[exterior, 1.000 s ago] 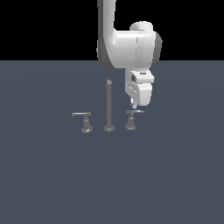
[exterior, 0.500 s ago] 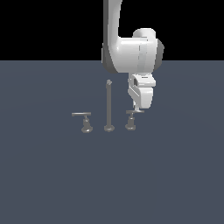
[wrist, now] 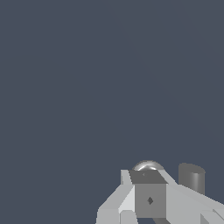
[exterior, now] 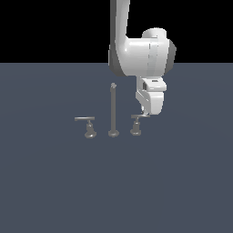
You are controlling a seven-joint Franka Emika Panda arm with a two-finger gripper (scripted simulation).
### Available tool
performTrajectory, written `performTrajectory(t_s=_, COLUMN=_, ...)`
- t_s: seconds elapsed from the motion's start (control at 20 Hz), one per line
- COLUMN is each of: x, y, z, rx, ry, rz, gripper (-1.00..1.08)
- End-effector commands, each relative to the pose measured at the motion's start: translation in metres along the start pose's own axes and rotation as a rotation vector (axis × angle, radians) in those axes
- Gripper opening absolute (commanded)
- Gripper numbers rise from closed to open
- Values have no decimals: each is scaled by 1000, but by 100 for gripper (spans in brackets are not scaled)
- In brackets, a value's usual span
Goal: Turn on the faucet by rotating a designated handle.
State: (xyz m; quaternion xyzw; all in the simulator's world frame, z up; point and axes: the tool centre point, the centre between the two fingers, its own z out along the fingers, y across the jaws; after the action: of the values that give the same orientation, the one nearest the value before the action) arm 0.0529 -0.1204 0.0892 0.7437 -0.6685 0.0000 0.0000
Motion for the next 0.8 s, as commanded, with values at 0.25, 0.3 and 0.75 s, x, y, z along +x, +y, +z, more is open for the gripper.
performTrajectory(t_s=0.25, x=4, y=10, z=0, rx=10, ry=0, rz=-9, gripper=-100)
performTrajectory(t_s=0.3, x=4, y=13, z=0, rx=9, ry=0, rz=-8, gripper=-100)
performTrajectory(t_s=0.75, x=3, y=43, z=0, rx=3, ry=0, rz=-3, gripper=-100)
